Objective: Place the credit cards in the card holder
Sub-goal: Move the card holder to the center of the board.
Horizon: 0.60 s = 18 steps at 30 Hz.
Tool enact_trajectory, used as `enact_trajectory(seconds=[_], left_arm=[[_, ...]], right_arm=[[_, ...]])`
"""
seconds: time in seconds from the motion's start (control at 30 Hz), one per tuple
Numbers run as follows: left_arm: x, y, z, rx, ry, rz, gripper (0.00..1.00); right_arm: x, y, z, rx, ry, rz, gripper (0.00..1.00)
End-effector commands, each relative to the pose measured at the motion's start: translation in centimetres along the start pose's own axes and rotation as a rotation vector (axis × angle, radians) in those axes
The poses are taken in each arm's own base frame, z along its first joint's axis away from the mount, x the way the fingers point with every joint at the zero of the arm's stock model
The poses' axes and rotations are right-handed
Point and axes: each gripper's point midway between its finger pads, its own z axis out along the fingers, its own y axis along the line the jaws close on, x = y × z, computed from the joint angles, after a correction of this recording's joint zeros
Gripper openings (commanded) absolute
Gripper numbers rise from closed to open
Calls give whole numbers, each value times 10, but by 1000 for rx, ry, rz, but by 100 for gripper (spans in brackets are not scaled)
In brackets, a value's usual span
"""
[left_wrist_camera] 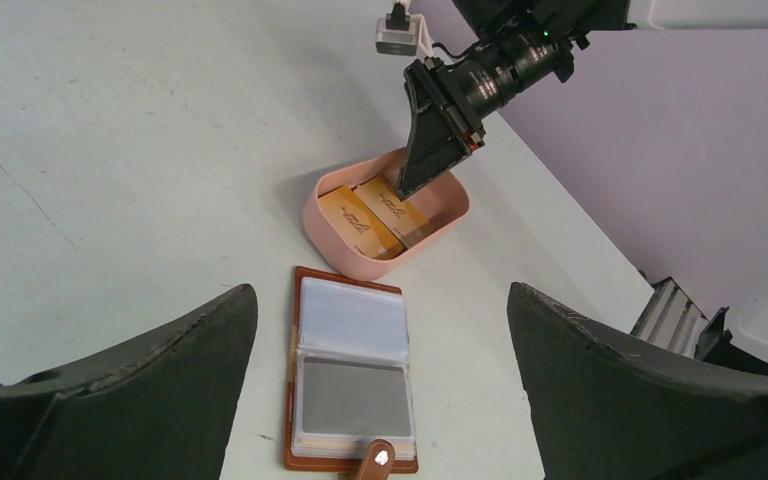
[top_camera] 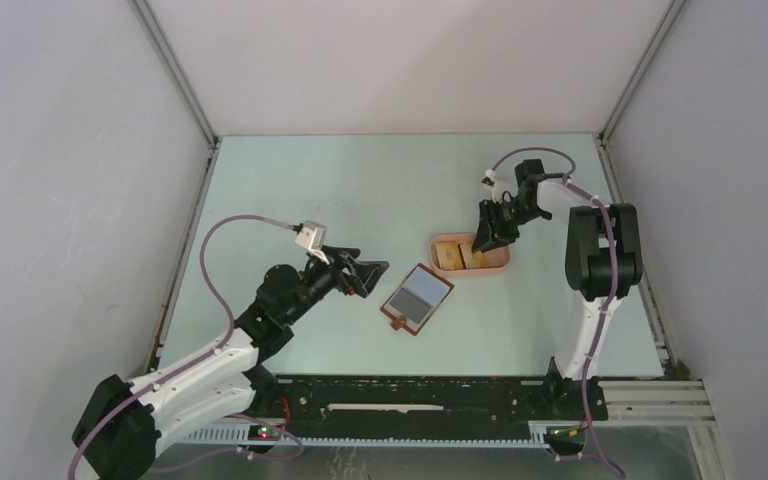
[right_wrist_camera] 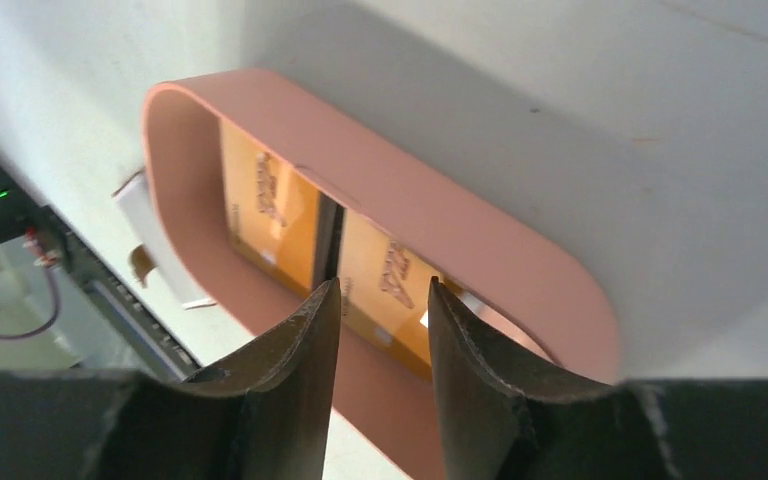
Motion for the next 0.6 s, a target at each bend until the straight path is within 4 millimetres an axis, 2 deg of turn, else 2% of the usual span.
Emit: enact_trajectory(seconds=[0.0,0.13,0.27,0.47,0.57], left_arm=[[-7,-5,2,25,-24,-5,99],[-7,-4,1,22,-26,-7,99],[-6,-5,1,25,-25,-6,99],[-7,-4,1,20,-30,-5,99],[-7,-4,2,23,-26,-6,99]], right_arm=[[-16,-14,-17,190,-52,-87,47],[-14,-18,-13,220,-38,-95,51],[-9,-13,-4,167,-10,-80,52],[-23,18,-16,145,-84,-192,53],[-23,28,-15,126,-85,-215,53]])
